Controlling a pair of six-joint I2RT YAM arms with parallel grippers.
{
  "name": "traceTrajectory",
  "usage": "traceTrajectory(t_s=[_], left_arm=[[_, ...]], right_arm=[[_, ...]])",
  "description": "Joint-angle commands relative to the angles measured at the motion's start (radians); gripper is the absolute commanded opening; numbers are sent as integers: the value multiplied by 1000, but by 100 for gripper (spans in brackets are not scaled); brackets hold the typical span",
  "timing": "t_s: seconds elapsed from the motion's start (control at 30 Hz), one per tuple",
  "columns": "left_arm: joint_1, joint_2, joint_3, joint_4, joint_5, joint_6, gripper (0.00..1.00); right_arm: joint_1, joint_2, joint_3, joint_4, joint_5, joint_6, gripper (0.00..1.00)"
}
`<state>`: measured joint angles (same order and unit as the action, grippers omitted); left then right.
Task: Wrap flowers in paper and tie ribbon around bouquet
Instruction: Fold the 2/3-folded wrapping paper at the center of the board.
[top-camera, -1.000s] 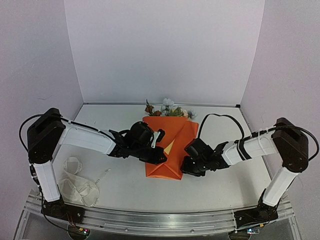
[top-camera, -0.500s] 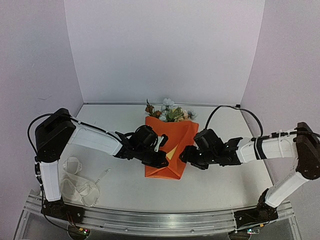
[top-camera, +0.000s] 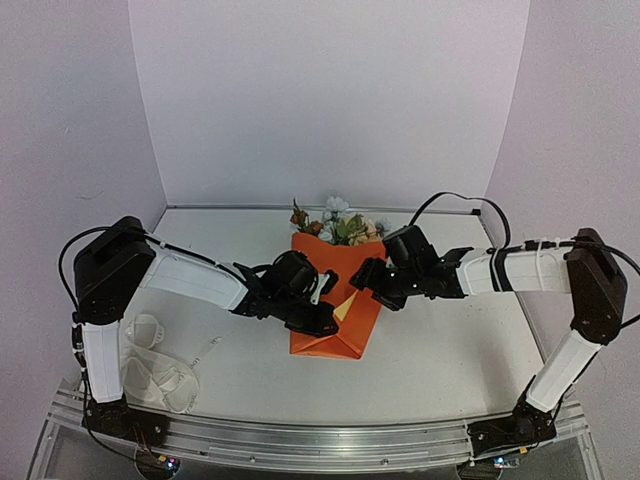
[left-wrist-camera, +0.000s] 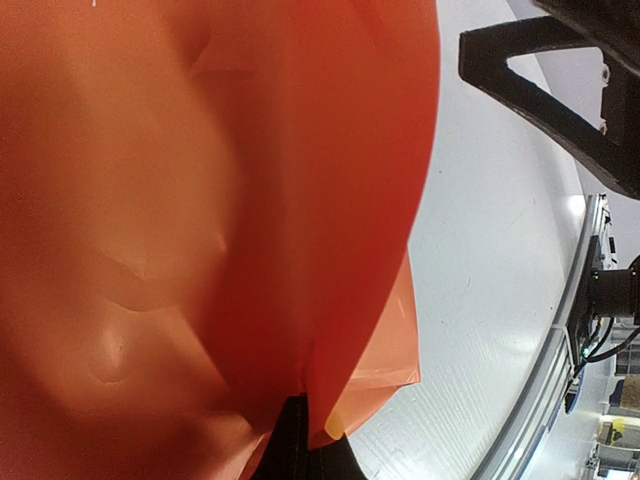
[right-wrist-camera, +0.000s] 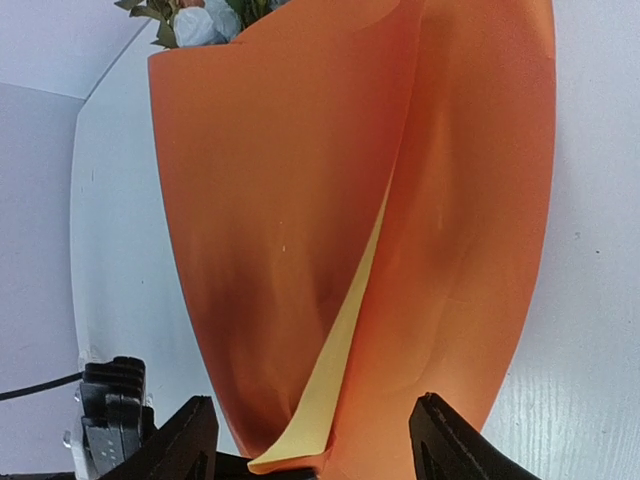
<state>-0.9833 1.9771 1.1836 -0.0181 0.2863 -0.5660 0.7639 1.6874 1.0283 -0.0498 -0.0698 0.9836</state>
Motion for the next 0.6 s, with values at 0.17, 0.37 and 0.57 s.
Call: traceTrajectory(t_s=[0.17, 0.37, 0.57], left_arm=[[-5, 3, 39, -4, 10, 25, 2], [-5, -27, 15, 11, 6, 21, 20], [-2, -153, -39, 47, 10, 0, 47]], right_arm=[[-44, 95, 68, -5, 18, -11, 39], [-55, 101, 95, -32, 27, -40, 1], [-59, 105, 110, -68, 49, -78, 0]])
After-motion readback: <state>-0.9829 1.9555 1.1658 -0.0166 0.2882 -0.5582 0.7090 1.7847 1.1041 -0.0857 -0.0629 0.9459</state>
